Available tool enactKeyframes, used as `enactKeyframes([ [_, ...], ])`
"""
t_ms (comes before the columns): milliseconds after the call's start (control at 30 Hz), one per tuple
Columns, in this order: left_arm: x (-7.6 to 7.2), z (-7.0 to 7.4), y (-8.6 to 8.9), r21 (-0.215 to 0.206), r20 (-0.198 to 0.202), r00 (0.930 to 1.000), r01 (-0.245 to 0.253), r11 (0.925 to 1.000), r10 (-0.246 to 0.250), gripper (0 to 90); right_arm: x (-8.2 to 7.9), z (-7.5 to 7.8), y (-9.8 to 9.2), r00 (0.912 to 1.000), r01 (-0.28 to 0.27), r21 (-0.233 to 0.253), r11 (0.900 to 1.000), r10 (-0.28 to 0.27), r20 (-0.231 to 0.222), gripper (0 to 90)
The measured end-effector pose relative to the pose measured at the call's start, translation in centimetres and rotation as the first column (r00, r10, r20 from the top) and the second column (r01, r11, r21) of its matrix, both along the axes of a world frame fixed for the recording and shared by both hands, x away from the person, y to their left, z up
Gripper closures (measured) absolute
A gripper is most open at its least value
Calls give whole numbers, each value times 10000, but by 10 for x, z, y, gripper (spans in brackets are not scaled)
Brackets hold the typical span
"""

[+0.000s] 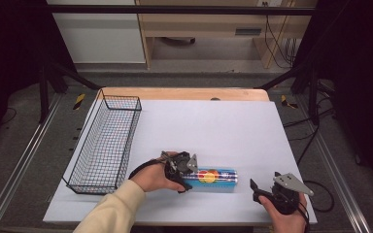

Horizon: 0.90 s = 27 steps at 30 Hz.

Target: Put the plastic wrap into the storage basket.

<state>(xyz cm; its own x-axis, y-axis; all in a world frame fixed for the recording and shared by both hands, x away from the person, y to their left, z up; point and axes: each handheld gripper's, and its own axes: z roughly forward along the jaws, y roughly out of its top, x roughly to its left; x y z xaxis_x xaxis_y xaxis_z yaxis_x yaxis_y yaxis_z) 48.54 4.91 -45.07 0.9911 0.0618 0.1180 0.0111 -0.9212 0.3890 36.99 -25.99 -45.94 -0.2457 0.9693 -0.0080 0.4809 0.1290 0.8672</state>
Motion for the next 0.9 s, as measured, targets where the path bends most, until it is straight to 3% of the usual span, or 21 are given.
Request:
enactKeyframes([
  [367, -4, 1, -1, 146, 281, 9994, 221, 9996, -225, 292, 0, 1, 0, 10000, 7, 56, 10000, -7, -4, 121],
  [467, -6, 1, 1, -79, -14, 9999, 124, 9999, -125, 298, 0, 1, -1, 10000, 0, 40, 10000, 0, 41, 123],
  [533, -8, 1, 2, -239, -38, 9999, 95, 9997, -96, 301, 0, 1, -1, 10000, 13, 53, 10000, -13, 62, 125],
  [700, -13, 3, 3, -182, 135, 9997, 212, 9996, -210, 303, -1, 1, 0, 10000, 13, 60, 10000, -13, 52, 125],
  [733, -17, 3, 5, -531, -98, 10000, -4, 9986, -1, 305, 0, 1, 0, 10000, 21, 10, 10000, -21, 80, 126],
  [900, -22, 11, 7, -824, -102, 9999, -65, 9966, 57, 307, -1, 1, -1, 9999, 81, 75, 9999, -82, 80, 126],
])
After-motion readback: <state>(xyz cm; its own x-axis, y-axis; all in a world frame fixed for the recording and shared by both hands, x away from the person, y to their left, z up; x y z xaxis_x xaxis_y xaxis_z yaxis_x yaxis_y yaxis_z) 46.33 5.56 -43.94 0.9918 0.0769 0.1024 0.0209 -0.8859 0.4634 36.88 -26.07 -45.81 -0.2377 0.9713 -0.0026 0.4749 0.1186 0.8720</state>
